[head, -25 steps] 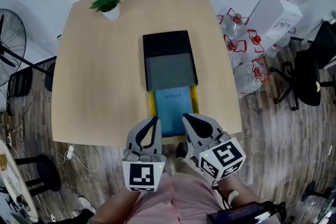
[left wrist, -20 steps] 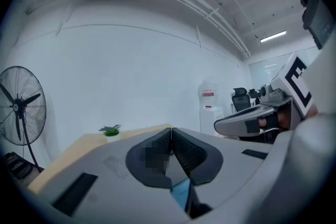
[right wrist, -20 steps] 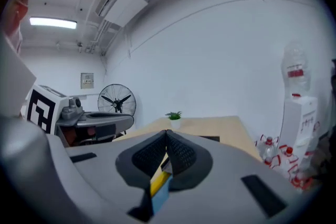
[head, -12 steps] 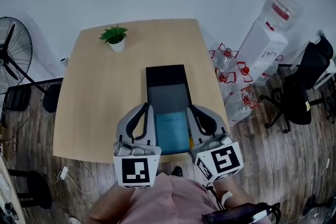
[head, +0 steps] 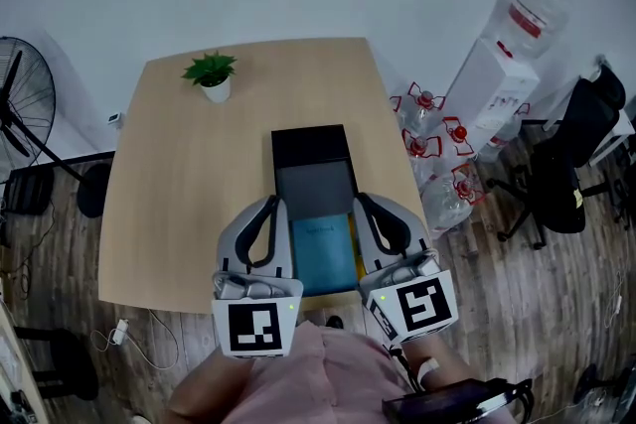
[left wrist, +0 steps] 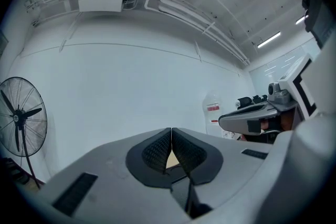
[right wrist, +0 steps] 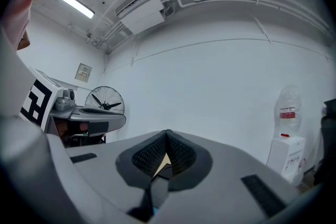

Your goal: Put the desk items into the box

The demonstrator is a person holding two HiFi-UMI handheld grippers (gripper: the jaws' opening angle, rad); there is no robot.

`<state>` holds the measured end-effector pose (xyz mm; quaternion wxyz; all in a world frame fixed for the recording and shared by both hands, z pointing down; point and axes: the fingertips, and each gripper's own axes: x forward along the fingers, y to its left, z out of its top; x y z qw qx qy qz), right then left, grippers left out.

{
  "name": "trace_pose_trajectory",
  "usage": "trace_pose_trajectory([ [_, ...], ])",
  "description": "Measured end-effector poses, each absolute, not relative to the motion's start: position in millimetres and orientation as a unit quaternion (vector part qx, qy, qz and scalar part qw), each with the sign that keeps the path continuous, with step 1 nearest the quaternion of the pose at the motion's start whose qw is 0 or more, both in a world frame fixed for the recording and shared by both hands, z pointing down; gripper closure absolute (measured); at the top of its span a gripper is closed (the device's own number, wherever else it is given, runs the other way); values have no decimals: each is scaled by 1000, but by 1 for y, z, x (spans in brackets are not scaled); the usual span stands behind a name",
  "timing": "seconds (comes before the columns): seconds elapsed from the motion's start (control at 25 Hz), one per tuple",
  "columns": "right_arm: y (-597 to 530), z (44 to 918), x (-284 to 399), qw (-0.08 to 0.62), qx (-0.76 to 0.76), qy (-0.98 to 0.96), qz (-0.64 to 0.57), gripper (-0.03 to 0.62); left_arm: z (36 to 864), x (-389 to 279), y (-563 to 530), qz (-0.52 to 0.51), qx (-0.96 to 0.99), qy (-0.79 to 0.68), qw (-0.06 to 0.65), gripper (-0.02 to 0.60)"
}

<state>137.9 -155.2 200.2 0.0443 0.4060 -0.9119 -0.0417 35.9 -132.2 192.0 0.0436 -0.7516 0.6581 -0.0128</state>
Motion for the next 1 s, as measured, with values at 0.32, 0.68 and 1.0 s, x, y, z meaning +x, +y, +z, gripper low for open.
trace_pose_trajectory([
  [0.32,-153,198,139,38,412,-909,-46,594,193,32,-131,-18,-749,660,42,569],
  [0.68,-152,203,140,41,412,-909,-40,594,195,33,-130,-15,-749,661,37,569],
  [1.0,-153,206,140,44,413,-909,-40,594,196,34,-131,-17,-751,659,38,569],
])
